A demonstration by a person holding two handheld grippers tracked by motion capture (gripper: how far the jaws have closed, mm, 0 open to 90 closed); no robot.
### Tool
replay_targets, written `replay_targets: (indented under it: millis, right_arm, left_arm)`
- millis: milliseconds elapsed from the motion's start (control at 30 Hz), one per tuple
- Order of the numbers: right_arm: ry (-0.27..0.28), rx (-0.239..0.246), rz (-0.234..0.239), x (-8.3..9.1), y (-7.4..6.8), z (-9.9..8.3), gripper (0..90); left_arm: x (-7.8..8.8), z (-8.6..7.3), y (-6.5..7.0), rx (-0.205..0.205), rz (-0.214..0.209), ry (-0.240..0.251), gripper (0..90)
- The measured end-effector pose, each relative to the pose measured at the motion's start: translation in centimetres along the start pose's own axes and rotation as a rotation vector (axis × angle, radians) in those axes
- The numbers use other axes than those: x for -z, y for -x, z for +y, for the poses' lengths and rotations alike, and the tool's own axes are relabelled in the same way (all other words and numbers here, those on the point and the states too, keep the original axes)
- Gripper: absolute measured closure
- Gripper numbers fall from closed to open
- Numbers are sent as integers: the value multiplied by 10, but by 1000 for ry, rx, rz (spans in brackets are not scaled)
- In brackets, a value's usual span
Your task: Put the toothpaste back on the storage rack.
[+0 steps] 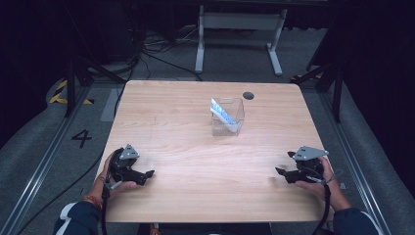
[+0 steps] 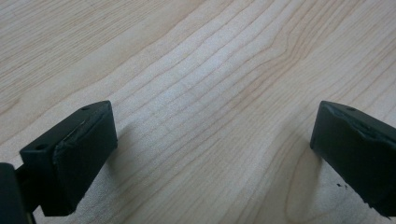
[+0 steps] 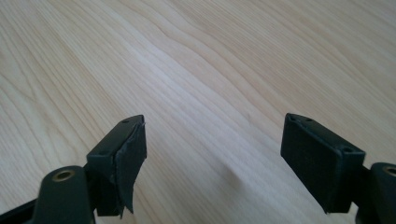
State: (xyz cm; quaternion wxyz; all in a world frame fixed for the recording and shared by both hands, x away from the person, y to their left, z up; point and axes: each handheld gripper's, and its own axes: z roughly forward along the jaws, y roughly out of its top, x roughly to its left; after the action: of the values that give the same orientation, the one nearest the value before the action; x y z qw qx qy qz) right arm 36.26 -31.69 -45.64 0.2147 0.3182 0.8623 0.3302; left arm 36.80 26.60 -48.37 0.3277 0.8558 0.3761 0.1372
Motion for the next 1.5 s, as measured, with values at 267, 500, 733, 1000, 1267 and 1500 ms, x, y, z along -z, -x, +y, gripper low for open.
replay_targets:
  millis: [267,500,733,1000,1267,1500]
  right_arm:
    - [11,-113,-4,13,10,-32,231]
    - [23,-205,-20,18,15,-56,227]
    - [26,-258,-29,17,18,-64,199]
    - [25,-262,-29,17,18,-64,194]
    - [23,-268,-36,17,18,-64,186]
    - [17,-281,-54,17,17,-64,163]
  left_arm:
    - [0,0,0,0,0,0,10]
    - [0,0,0,0,0,0,10]
    - [0,0,0,1,7,-1,10]
    - [1,-1,2,15,14,-1,10]
    - [1,-1,2,14,15,-1,9]
    - [1,0,1,10,15,-5,5]
